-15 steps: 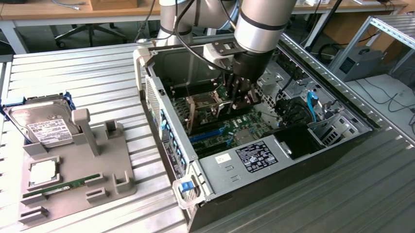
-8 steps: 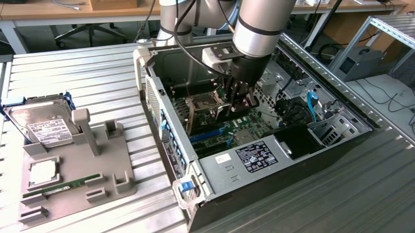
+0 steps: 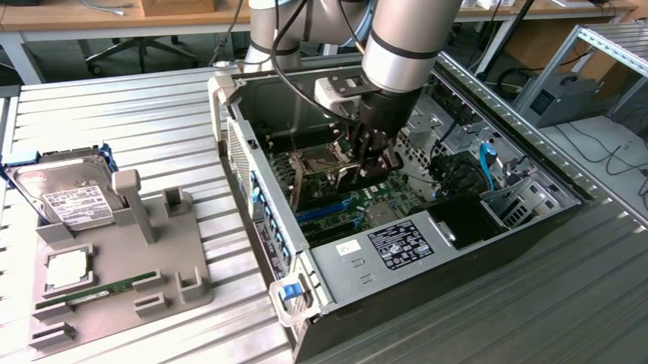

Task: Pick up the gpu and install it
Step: 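Insert the gpu into the slot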

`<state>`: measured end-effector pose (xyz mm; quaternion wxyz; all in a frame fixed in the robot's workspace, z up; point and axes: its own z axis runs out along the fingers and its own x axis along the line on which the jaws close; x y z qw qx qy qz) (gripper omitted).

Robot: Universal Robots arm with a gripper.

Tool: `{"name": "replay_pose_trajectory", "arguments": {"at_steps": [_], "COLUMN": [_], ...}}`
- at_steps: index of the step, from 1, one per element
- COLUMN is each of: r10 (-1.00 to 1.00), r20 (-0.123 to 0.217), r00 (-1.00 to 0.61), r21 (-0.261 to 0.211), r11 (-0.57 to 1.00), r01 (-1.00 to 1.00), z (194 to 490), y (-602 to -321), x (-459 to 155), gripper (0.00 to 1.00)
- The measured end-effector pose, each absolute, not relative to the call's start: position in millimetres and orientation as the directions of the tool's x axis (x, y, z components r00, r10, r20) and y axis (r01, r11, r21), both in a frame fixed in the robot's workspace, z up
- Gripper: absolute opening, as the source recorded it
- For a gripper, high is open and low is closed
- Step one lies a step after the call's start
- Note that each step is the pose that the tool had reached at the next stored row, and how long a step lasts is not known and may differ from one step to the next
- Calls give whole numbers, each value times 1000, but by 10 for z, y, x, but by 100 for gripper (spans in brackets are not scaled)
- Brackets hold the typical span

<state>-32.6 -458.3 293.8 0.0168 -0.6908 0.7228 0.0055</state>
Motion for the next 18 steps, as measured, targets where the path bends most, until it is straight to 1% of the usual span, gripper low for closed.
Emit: {"name": "replay_pose_trajectory", "arguments": {"at_steps": [18], "r10": [-998], "r20": [-32], "r00": [-45], "r21": [-16], "r11": [46], "r01": [-999], "z": [2914], "y": [-4583], "x": [-342], "gripper": [27]}}
